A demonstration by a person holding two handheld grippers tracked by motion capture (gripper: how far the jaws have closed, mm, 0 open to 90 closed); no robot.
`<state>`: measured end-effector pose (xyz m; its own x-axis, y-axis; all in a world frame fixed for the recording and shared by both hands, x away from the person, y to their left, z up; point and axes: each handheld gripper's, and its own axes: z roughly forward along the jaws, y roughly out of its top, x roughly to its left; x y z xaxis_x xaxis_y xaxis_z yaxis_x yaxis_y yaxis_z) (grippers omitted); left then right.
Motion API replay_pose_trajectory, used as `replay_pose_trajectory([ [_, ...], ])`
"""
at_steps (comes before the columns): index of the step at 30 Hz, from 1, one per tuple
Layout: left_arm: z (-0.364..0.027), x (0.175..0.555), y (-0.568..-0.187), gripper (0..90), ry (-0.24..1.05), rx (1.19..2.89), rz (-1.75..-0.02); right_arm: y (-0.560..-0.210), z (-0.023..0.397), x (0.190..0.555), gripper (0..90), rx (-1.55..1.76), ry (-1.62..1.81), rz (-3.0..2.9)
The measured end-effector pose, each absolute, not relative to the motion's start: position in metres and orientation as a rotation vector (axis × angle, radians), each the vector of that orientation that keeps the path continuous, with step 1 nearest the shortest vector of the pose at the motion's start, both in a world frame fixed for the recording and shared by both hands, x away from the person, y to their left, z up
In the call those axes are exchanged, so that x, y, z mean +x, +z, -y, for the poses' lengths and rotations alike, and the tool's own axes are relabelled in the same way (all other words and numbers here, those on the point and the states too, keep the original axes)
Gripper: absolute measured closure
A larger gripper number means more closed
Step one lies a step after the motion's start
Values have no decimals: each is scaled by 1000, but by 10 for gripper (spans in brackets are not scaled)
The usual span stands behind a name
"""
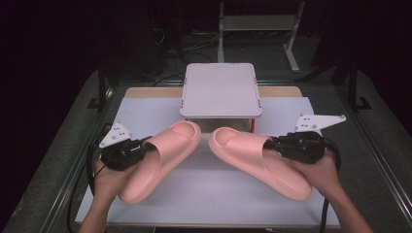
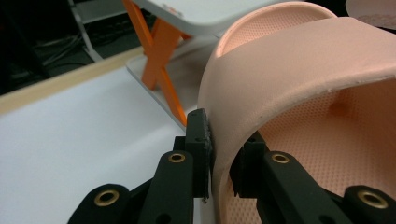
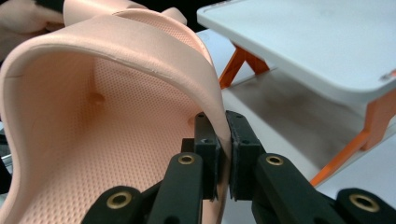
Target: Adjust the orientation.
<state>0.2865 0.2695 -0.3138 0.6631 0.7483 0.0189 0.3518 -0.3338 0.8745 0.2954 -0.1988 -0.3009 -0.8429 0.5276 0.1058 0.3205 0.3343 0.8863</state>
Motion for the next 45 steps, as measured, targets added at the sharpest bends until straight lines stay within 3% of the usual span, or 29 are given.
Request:
replay_pose_trajectory([
  [24,-268,350,-251,797,608,1935,-879,-249,185,345,837,689,1510,-2414],
  [45,-250,414,-220,796,611,1920,-928,-231,175,395,837,693,1477,-2450],
])
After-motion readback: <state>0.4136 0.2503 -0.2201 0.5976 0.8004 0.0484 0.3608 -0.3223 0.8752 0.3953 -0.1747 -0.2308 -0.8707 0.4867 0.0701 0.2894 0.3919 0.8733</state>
